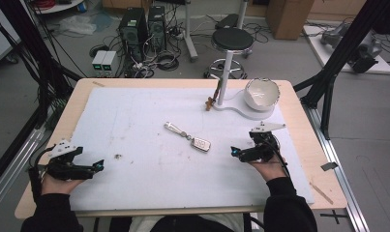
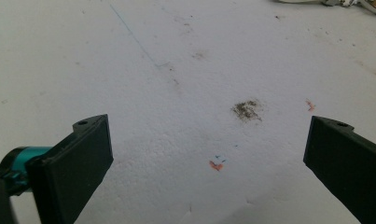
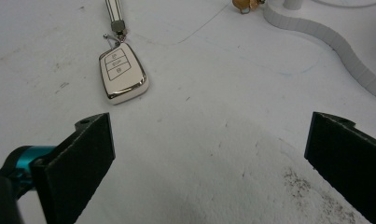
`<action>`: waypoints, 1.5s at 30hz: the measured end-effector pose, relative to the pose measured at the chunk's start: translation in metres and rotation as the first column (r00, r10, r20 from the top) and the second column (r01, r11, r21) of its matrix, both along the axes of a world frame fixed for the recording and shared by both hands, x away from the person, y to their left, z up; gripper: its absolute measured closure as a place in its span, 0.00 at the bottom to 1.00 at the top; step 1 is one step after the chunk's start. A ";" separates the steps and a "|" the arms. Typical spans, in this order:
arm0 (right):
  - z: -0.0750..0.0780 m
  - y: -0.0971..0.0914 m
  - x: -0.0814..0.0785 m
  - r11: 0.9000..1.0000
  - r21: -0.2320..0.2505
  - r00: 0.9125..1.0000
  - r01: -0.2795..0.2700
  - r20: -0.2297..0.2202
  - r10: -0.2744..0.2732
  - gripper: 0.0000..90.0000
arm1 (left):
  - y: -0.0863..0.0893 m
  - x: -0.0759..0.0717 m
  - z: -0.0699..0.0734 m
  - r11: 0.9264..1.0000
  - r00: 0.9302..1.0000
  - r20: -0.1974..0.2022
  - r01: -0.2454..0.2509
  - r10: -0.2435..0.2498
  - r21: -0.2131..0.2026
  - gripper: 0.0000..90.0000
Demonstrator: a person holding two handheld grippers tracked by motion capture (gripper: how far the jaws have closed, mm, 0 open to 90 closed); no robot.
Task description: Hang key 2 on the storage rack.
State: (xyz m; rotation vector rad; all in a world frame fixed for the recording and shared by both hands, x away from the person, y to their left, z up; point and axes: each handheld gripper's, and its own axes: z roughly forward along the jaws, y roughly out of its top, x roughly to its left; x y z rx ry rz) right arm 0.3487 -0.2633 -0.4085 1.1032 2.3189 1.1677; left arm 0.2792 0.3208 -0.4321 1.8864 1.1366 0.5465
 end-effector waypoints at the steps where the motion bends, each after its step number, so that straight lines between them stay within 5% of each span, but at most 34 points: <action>1: 0.000 0.001 0.002 1.000 0.004 1.000 0.000 -0.002 0.000 0.01 | 0.000 0.000 0.000 1.000 1.000 -0.001 0.001 -0.001 0.000 0.02; 27: 0.016 0.063 0.047 0.990 -0.064 0.988 -0.129 -0.093 0.123 0.01 | 0.002 0.002 -0.006 1.000 0.999 -0.024 0.027 -0.027 -0.016 0.02; 45: -0.001 0.106 0.080 0.973 -0.137 0.970 -0.187 -0.181 0.161 0.01 | 0.002 0.001 -0.007 0.999 0.999 -0.023 0.030 -0.031 -0.020 0.02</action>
